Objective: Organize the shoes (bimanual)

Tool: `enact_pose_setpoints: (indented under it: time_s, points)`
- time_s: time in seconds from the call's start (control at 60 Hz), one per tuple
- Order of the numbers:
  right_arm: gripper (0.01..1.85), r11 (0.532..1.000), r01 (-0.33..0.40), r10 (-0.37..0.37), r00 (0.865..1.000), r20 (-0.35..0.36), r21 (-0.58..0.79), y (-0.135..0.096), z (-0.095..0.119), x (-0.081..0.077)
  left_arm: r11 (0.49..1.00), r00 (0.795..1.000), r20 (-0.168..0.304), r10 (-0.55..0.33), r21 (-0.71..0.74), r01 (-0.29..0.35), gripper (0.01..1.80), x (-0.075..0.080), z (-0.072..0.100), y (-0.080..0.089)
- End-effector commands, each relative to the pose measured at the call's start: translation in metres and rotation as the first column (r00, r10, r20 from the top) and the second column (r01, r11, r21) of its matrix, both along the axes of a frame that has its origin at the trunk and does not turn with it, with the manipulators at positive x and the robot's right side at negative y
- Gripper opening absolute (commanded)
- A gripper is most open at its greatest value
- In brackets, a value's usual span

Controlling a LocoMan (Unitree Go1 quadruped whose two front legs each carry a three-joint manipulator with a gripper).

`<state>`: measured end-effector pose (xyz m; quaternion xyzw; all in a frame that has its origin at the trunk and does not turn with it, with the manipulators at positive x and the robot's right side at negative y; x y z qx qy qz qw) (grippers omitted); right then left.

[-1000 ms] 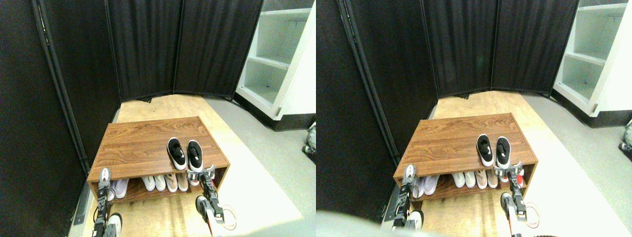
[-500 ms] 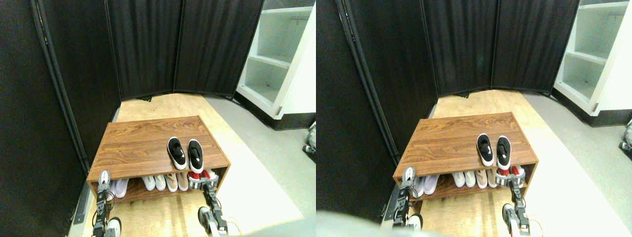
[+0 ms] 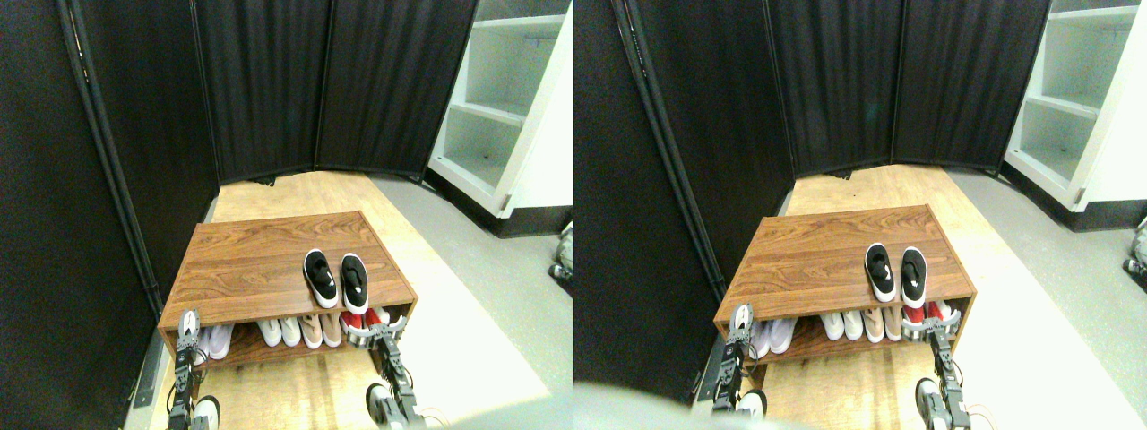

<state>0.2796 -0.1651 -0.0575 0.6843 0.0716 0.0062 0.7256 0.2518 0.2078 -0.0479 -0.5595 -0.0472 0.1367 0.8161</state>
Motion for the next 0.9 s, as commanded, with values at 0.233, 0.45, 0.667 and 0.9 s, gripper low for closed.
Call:
enact_pose_setpoints:
  time_s: [0.233,0.45,0.667,0.9]
  points:
    - [1.55,0.999,-0.009,0.009,1.0,0.01,-0.036,0.01,0.003,0.038,1.0,0.998,0.063,-0.002,0.011,0.002,0.01,0.002,0.011,0.002]
    - [1.46,0.999,0.026,-0.027,0.999,-0.042,-0.044,0.01,-0.012,0.06,1.0,0.998,0.068,0.014,0.015,-0.015,0.01,0.005,0.01,0.005]
    - [1.55,0.999,0.019,-0.02,1.0,-0.021,-0.05,0.009,-0.011,0.051,0.999,0.998,0.062,0.034,-0.002,-0.034,0.01,0.006,0.008,0.008]
    - [1.62,0.999,-0.022,0.019,0.998,0.068,0.03,0.01,0.017,0.017,0.999,0.997,0.062,0.037,-0.022,-0.036,0.01,0.008,0.005,0.007]
